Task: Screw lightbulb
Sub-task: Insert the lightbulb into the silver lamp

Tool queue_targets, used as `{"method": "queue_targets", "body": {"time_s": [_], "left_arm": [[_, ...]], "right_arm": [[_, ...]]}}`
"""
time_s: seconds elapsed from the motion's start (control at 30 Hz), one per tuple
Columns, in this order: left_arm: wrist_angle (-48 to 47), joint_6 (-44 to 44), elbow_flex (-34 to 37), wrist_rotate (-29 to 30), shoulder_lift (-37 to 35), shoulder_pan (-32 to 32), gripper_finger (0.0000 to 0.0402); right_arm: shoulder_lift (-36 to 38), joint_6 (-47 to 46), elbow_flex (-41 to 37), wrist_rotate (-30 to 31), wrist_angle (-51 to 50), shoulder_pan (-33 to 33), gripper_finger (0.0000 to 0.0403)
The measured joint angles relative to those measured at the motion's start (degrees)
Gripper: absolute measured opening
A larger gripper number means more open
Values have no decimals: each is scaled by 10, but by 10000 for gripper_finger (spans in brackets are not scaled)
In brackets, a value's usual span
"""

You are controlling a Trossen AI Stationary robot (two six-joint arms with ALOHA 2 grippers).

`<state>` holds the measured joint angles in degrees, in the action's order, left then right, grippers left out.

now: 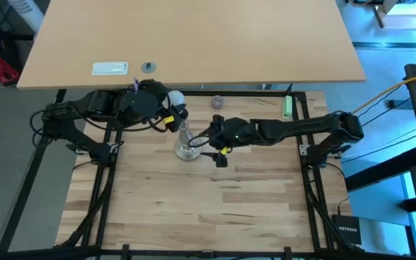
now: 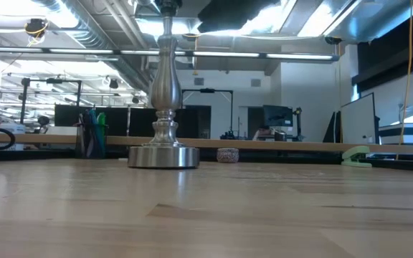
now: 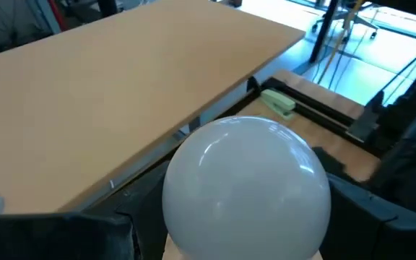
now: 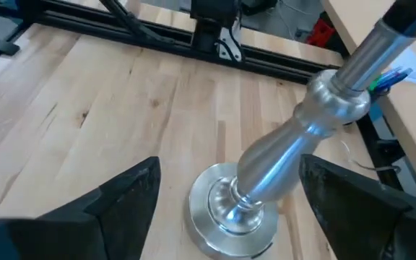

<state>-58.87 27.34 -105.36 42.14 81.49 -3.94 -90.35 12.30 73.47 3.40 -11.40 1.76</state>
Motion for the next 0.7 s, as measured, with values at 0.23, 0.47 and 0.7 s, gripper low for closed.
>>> {"method": "queue_targets", "body": {"time_s": [0.23, 0.47, 0.7], "left_arm": [[-6, 5, -1, -44, 4, 7, 249], [-28, 20, -3, -39, 17, 7, 249], [-13, -3, -2, -53, 24, 7, 249]], "right_arm": [[-1, -14, -22, 0, 3, 2, 301], [12, -61, -180, -40, 281, 1, 272], [-8, -66, -273, 25, 429, 1, 266]]}}
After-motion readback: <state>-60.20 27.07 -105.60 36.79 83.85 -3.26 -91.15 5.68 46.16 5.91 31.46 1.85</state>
